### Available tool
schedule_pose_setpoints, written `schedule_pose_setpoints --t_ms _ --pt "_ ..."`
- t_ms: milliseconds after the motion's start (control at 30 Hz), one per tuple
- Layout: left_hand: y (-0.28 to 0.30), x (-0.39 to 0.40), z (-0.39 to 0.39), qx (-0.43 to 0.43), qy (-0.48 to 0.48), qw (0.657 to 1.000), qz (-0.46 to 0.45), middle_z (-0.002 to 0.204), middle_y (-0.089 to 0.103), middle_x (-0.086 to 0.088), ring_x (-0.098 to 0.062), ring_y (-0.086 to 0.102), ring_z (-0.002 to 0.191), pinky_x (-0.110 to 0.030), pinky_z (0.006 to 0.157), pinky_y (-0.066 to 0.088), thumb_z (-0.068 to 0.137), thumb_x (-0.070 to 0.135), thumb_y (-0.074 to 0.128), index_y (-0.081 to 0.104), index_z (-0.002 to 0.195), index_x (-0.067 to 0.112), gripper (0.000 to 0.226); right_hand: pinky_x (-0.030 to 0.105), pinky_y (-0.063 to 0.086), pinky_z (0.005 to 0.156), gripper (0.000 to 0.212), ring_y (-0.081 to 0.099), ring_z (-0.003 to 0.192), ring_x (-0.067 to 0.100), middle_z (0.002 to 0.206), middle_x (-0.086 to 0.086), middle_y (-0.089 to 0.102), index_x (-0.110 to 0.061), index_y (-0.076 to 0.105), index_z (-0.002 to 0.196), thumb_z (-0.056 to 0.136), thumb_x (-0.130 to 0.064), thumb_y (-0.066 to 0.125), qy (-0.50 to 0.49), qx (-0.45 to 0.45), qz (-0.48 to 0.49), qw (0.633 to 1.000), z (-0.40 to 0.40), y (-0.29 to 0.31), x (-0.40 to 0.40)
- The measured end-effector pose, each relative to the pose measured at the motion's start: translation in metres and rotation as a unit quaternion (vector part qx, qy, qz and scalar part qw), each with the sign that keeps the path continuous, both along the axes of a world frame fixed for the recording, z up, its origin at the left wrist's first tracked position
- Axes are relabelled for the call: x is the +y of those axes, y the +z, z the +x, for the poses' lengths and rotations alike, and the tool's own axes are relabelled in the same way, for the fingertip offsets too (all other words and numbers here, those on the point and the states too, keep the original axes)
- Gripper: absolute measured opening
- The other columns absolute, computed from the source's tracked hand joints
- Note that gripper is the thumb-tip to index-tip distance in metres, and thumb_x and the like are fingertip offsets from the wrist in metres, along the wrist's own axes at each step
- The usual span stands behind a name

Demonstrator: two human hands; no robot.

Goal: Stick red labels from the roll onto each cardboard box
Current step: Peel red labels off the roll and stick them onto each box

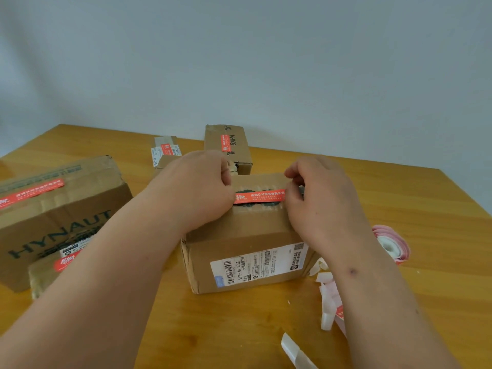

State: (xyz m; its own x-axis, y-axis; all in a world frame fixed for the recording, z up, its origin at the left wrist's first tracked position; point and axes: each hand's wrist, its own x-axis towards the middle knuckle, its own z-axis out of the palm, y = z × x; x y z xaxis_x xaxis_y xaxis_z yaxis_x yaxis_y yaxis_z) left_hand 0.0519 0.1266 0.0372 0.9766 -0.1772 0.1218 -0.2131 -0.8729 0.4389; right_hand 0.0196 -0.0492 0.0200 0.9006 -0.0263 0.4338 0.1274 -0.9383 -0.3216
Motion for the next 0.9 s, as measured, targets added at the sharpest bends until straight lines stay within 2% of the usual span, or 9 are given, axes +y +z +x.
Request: schedule_pose_setpoints --t_ms 100,133,200,267,467,600,667,733,900 --pt "-0.005 0.001 -0.004 -0.023 0.009 0.999 -0.036 0.085 0.055 0.013 -0.008 0.054 0.08 -0.032 0.071 0.049 0.088 0.024 0.053 0.053 0.081 0.031 0.009 0.018 0.029 0.079 0.021 0.047 0.109 0.016 0.105 -0.005 0.051 -0.017 0.06 0.11 0.092 -0.012 0.05 -0.003 -0.009 0.028 1.0 0.001 -0.001 0.001" --pt "-0.006 0.0 -0.006 -0.029 0.013 0.999 -0.04 0.086 0.054 0.013 -0.009 0.054 0.08 -0.033 0.072 0.049 0.088 0.032 0.055 0.052 0.082 0.031 0.007 0.019 0.03 0.08 0.021 0.046 0.11 0.015 0.106 -0.007 0.049 -0.018 0.059 0.112 0.092 -0.018 0.052 -0.002 -0.004 0.03 1.0 0.001 -0.001 0.003" --pt "-0.007 -0.003 -0.008 -0.033 0.019 0.999 -0.022 0.087 0.051 0.014 -0.01 0.052 0.08 -0.034 0.07 0.048 0.081 0.056 0.057 0.05 0.082 0.032 0.025 0.022 0.034 0.083 0.029 0.043 0.111 0.012 0.11 -0.009 0.046 -0.023 0.056 0.115 0.089 -0.036 0.056 0.005 0.013 0.026 1.0 0.001 -0.003 0.006" --pt "-0.008 -0.006 -0.01 -0.042 0.024 0.999 -0.001 0.086 0.048 0.014 -0.01 0.05 0.079 -0.034 0.068 0.046 0.073 0.068 0.058 0.046 0.08 0.032 0.038 0.024 0.039 0.087 0.041 0.042 0.11 0.009 0.114 -0.01 0.045 -0.026 0.054 0.118 0.084 -0.049 0.06 0.013 0.024 0.019 0.999 0.001 -0.004 0.007" --pt "-0.009 -0.001 -0.013 -0.043 0.024 0.998 -0.049 0.091 0.049 0.013 -0.005 0.048 0.078 -0.029 0.064 0.041 0.078 0.04 0.067 0.045 0.081 0.032 0.024 0.012 0.033 0.072 0.03 0.048 0.106 0.006 0.111 -0.013 0.042 -0.028 0.053 0.116 0.086 -0.03 0.06 0.015 0.025 0.066 0.997 -0.002 -0.002 -0.001" --pt "-0.01 -0.01 -0.02 -0.06 0.046 0.997 -0.035 0.089 0.048 0.012 -0.014 0.049 0.082 -0.033 0.068 0.044 0.076 0.056 0.066 0.044 0.084 0.032 0.034 0.019 0.04 0.078 0.038 0.046 0.1 0.006 0.109 -0.012 0.046 -0.028 0.055 0.112 0.08 -0.046 0.066 0.022 0.022 0.055 0.998 -0.003 -0.004 0.004" --pt "-0.01 -0.009 -0.019 -0.054 0.041 0.997 -0.041 0.091 0.05 0.011 -0.015 0.05 0.084 -0.033 0.07 0.045 0.08 0.045 0.066 0.046 0.089 0.031 0.025 0.013 0.036 0.071 0.026 0.047 0.095 0.005 0.11 -0.011 0.046 -0.027 0.055 0.111 0.086 -0.029 0.062 0.015 0.029 0.067 0.997 -0.001 -0.002 0.001" --pt "-0.01 -0.004 -0.017 -0.043 0.039 0.996 -0.073 0.091 0.05 0.012 -0.013 0.051 0.083 -0.033 0.071 0.047 0.083 0.026 0.062 0.048 0.09 0.031 0.017 0.016 0.035 0.071 0.021 0.05 0.094 0.007 0.11 -0.008 0.047 -0.025 0.056 0.107 0.089 -0.015 0.054 -0.003 0.03 0.093 0.995 0.001 0.0 -0.003" --pt "-0.009 -0.002 -0.012 -0.037 0.036 0.996 -0.076 0.097 0.05 0.009 -0.014 0.05 0.086 -0.031 0.071 0.042 0.086 0.016 0.056 0.049 0.099 0.032 0.022 0.021 0.034 0.078 0.017 0.048 0.096 0.01 0.102 -0.009 0.044 -0.024 0.056 0.107 0.09 -0.023 0.056 -0.025 0.045 0.08 0.995 0.013 0.001 -0.001"
